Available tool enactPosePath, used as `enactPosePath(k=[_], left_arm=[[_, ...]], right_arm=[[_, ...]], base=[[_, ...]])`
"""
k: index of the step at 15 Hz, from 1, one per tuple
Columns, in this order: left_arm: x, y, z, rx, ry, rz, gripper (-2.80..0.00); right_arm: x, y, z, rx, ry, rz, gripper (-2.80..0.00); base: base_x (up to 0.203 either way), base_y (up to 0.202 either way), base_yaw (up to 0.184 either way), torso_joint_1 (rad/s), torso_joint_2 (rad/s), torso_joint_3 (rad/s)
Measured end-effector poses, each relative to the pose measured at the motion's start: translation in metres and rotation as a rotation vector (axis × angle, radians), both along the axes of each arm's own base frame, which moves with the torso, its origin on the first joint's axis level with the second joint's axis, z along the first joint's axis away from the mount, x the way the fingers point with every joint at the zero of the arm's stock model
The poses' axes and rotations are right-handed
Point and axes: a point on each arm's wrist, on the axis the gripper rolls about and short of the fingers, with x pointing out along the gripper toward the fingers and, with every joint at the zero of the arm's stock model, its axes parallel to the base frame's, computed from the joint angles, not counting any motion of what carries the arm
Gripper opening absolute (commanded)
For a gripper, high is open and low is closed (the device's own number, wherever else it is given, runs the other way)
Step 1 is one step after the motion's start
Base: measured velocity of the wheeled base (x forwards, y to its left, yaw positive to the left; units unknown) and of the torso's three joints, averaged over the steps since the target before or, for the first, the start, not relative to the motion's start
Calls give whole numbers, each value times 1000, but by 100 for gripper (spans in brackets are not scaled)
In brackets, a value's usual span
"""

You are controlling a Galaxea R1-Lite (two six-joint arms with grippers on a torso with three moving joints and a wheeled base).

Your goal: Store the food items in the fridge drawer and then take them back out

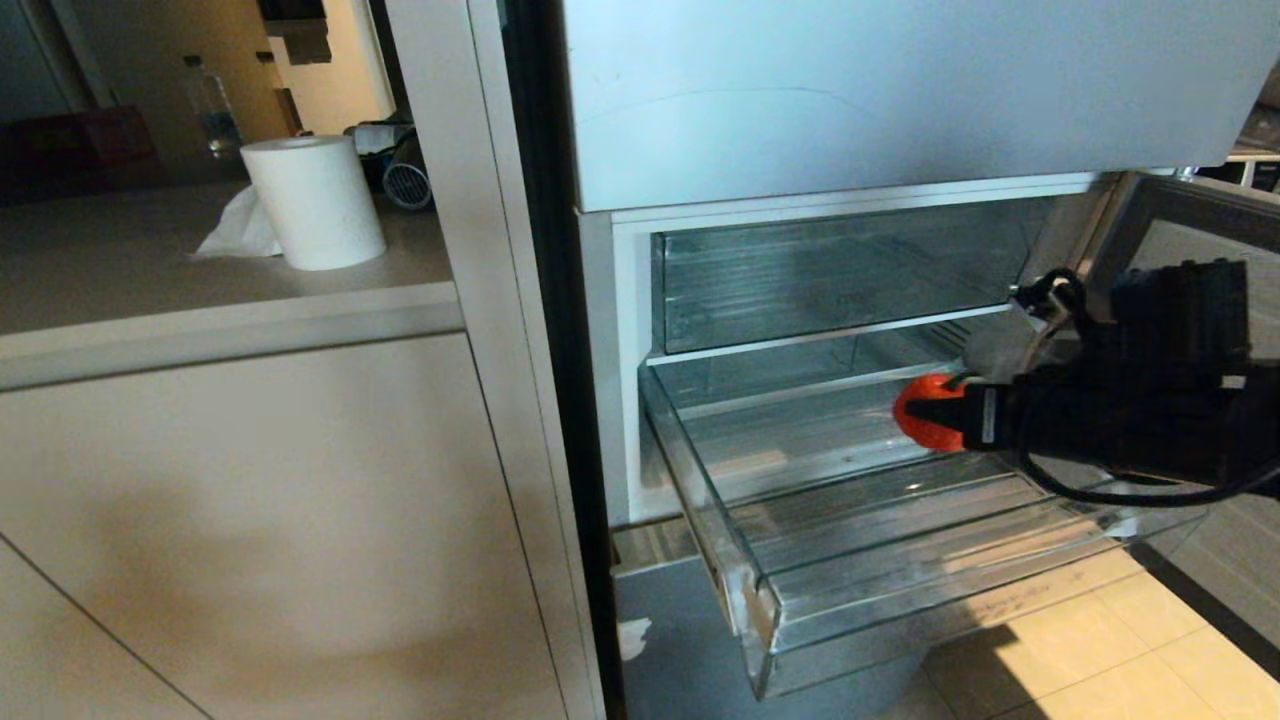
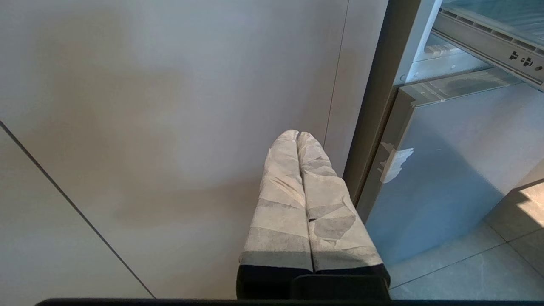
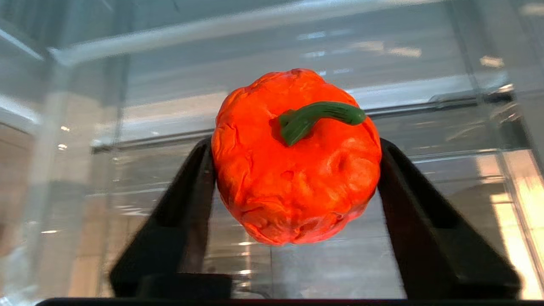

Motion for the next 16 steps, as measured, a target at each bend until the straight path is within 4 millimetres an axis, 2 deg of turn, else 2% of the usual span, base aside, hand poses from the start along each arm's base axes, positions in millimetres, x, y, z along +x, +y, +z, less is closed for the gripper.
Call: enactPosePath(k=[3,8,11,16], left_arm=[[0,0,0,0,0,0,-280],[0,0,0,0,0,0,-280],[0,0,0,0,0,0,-280],[0,0,0,0,0,0,-280]], right_arm=[[12,4,-10,18,32,-9,0],[15,5,-13,29,46,-16,0],[8,5,-8,33,37,-9,0],[-15,3,1,46,32,-6,0]], base=[[0,0,0,0,0,0],[0,0,0,0,0,0],[0,0,0,0,0,0],[0,0,0,0,0,0]])
